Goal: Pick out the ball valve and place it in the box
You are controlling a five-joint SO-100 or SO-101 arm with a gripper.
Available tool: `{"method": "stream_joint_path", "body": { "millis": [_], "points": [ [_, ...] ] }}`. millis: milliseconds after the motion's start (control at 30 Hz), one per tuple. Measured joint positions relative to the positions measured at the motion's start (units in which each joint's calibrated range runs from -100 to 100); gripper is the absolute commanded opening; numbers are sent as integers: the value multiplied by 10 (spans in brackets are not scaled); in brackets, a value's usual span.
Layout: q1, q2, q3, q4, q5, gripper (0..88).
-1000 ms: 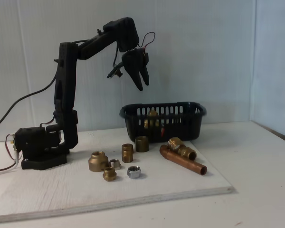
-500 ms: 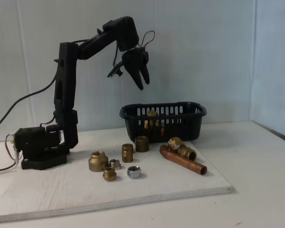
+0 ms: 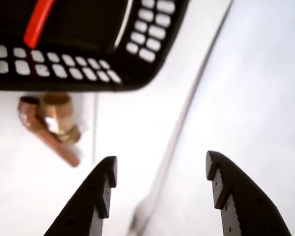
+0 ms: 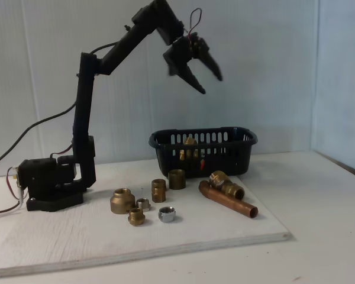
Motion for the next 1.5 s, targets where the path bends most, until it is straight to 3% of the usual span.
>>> {"method": "stream_joint_path", "body": {
  "millis": [133, 433, 667, 1067, 1500],
  "points": [
    [69, 0, 15, 0, -57, 195],
    [200, -38, 204, 0, -56, 195],
    [202, -249, 460, -35, -32, 195],
    [138, -762, 1059, -378, -89, 195],
    [120, -1098, 1335, -410, -89, 195]
  ]
}}
